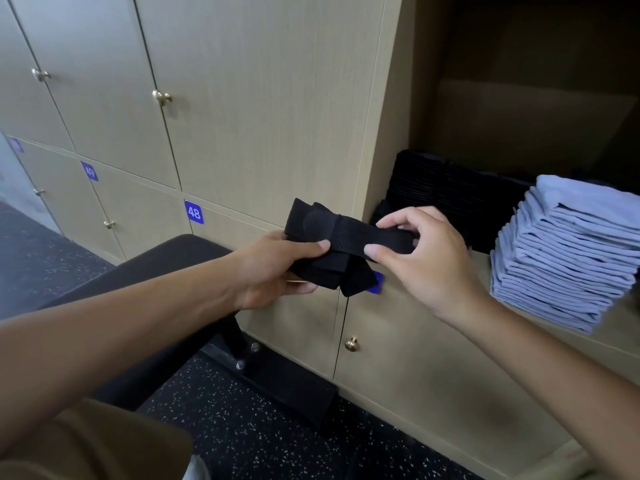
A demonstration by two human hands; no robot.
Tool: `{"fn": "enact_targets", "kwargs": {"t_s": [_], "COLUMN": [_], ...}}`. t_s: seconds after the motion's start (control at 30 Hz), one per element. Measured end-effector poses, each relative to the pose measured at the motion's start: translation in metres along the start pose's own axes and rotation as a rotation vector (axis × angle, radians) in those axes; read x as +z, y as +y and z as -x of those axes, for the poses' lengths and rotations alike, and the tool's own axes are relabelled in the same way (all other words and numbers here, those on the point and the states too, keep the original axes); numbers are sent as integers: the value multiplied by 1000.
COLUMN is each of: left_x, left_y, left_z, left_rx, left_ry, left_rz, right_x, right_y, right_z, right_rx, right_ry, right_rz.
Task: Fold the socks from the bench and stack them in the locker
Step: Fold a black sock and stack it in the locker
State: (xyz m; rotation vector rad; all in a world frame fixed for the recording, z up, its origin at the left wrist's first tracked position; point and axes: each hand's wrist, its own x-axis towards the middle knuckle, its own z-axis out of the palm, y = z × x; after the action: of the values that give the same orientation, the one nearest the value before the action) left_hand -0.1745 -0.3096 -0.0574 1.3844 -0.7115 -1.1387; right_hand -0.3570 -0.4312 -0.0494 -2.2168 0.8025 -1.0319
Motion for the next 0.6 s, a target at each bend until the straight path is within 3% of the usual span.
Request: {"fn": "enact_targets", "kwargs": {"t_s": [0.23,0.6], "left_x": [5,21], "left_y": [-5,3], "left_z": [0,23], "left_rx": [-17,37], "left_ry": [-44,11], "left_rz": [-98,-235], "right_x": [2,-7], "right_y": [-3,-1], "right_z": [3,-1], "right_rx": [-156,-102], "right_ry": [-315,-420], "right_rz": [156,22]}}
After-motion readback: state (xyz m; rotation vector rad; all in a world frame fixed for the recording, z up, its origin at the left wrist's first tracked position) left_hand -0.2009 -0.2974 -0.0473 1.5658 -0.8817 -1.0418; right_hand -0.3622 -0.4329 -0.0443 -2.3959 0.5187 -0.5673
